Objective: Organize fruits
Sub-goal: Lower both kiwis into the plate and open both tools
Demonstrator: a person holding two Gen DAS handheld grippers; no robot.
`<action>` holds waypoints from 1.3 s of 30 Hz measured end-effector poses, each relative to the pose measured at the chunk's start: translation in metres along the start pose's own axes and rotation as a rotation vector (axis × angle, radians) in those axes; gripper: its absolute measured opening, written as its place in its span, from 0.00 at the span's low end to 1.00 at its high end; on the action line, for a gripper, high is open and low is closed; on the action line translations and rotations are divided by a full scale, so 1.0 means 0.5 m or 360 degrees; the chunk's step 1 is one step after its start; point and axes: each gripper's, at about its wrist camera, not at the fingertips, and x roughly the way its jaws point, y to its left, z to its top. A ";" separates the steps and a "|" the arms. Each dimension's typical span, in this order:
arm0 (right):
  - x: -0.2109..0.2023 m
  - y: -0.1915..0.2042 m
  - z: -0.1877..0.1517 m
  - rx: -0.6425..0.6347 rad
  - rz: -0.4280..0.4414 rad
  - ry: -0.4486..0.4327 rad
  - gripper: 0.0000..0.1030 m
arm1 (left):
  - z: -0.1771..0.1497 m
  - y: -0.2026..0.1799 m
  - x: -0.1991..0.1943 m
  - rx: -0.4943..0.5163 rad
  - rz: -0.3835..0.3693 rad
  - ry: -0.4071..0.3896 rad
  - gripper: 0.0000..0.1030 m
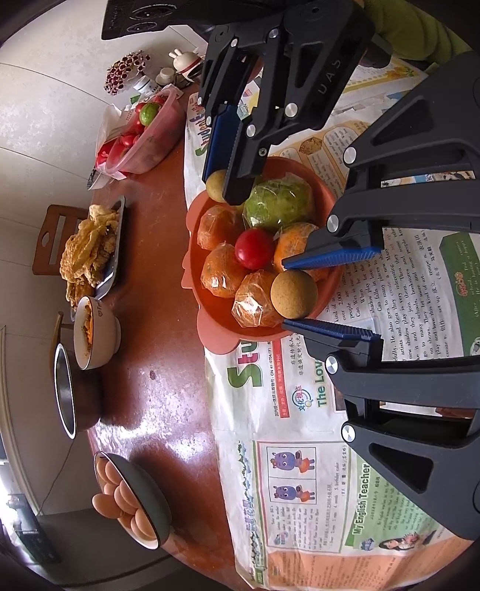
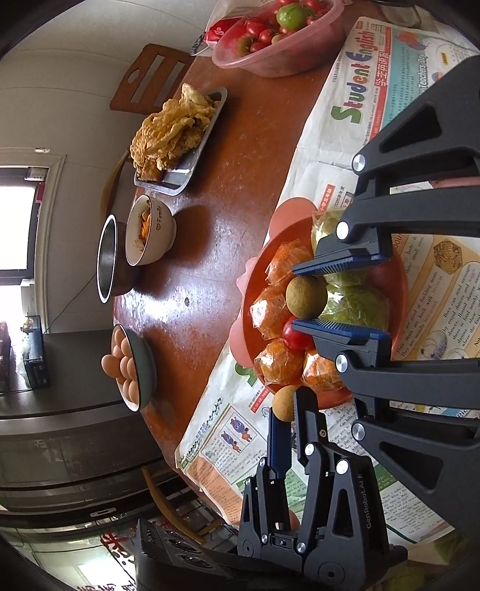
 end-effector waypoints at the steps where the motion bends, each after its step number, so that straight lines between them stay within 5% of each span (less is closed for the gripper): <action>1: 0.002 -0.001 0.001 0.0002 0.0001 0.0002 0.23 | -0.001 0.001 0.003 -0.0003 -0.0002 0.0003 0.19; 28: 0.053 0.005 0.014 -0.0016 0.0010 0.0089 0.24 | 0.000 0.009 0.013 0.0011 -0.0037 0.0003 0.19; 39: 0.019 0.001 0.013 0.0003 -0.0009 0.0046 0.33 | -0.002 0.010 0.011 0.0011 -0.0020 -0.0004 0.24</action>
